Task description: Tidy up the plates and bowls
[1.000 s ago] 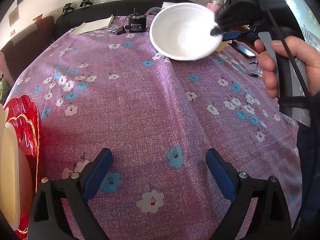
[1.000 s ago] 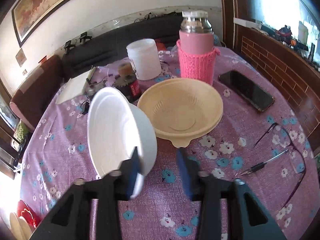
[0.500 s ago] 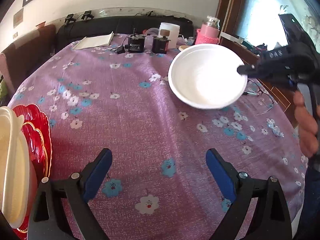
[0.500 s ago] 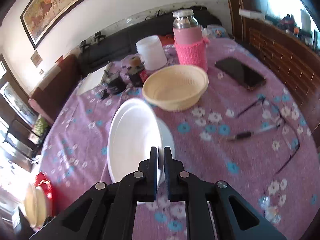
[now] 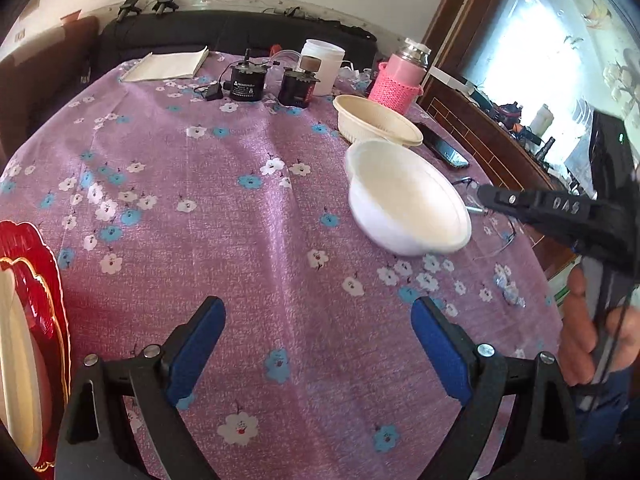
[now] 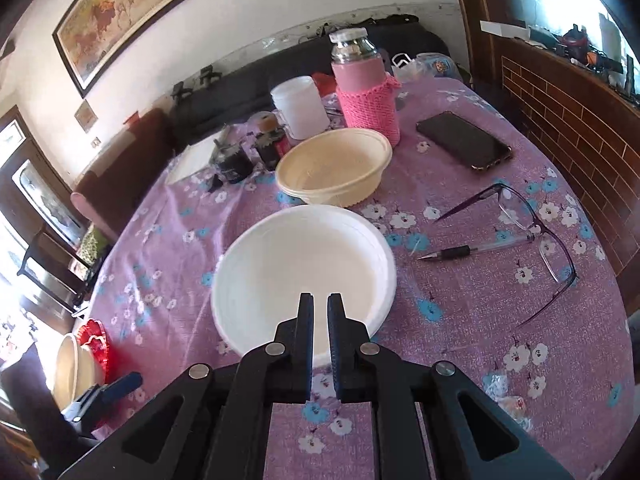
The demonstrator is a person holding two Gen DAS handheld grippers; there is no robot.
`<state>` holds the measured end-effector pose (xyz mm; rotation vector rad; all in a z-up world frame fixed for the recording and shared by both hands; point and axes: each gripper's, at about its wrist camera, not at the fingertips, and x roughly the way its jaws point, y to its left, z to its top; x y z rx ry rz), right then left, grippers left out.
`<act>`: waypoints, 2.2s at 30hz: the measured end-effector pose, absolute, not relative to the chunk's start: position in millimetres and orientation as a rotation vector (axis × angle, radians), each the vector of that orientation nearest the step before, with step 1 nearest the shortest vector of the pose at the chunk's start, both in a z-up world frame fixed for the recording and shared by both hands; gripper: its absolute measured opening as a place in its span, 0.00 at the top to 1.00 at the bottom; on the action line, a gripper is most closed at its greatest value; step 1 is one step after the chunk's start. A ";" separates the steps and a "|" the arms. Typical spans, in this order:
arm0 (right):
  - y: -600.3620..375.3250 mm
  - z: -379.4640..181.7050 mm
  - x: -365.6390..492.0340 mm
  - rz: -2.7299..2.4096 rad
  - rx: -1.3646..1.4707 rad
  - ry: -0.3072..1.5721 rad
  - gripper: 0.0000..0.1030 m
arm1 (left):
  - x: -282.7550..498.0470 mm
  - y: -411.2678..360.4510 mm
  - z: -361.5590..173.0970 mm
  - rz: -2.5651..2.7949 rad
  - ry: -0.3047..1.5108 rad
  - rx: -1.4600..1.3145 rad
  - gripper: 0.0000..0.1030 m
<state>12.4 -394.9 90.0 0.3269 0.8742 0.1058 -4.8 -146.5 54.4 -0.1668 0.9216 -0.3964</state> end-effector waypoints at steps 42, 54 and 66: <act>-361.7 49.0 7.2 0.413 0.334 0.947 0.91 | -5.6 -151.2 43.3 -0.270 1.032 -0.119 0.82; -339.3 41.3 2.4 0.405 0.248 0.946 0.90 | -16.9 -144.5 42.2 -0.205 0.905 -0.065 0.70; -339.1 49.4 -5.8 0.452 0.273 0.916 0.91 | -32.1 -154.1 55.9 -0.140 0.824 0.048 0.75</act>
